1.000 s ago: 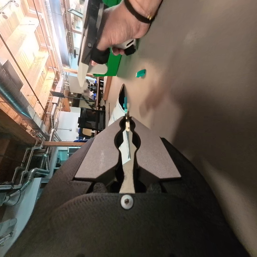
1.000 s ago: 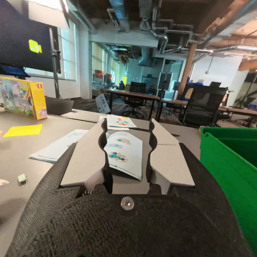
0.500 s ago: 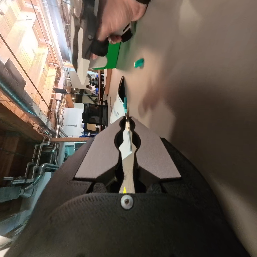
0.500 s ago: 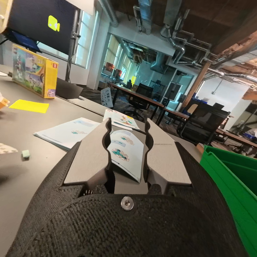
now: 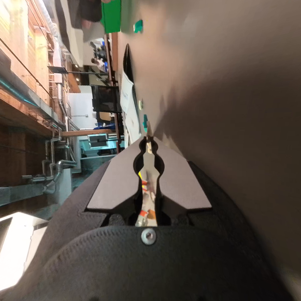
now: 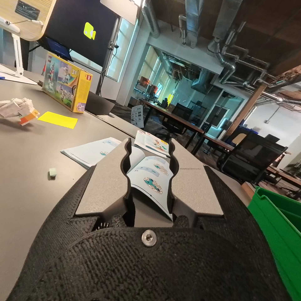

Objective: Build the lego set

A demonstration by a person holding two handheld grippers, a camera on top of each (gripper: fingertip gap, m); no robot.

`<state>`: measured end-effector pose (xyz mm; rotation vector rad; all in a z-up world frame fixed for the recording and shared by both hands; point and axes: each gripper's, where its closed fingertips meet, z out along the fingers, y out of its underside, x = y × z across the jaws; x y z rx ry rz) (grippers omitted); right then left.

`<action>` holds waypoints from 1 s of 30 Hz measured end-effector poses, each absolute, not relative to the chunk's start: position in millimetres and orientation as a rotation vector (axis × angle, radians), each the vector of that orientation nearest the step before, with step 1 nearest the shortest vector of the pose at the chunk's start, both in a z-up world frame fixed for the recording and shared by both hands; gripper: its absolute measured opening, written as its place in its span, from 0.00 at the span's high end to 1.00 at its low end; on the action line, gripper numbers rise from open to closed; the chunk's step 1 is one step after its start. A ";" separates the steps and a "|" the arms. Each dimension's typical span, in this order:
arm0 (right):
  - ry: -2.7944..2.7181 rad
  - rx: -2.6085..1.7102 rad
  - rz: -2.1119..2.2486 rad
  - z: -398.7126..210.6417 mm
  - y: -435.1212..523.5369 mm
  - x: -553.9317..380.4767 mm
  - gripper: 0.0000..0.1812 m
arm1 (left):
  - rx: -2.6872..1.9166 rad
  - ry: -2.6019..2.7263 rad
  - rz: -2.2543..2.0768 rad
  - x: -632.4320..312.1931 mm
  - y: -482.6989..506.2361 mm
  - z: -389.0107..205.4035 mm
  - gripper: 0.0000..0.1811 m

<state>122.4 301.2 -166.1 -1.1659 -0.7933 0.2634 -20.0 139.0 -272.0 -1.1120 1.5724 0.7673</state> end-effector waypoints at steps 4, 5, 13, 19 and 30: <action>-0.796 -1.164 0.272 -166.0 300.3 121.4 0.75 | -1.218 1.585 0.711 -26.2 131.6 -275.6 0.91; -0.798 -1.161 0.273 -165.8 299.6 121.1 0.75 | -1.249 1.589 0.674 -24.8 127.5 -276.5 0.90; -0.813 -1.151 0.284 -165.4 296.1 119.2 0.75 | -1.565 1.450 0.280 -19.6 94.7 -265.5 0.69; -0.862 -1.117 0.227 -165.5 286.3 115.9 0.76 | -1.759 0.930 -0.223 -23.7 77.0 -215.5 0.60; -0.751 -1.158 0.281 -160.0 293.6 130.8 0.76 | -1.843 0.418 0.259 -217.7 9.7 -94.9 0.83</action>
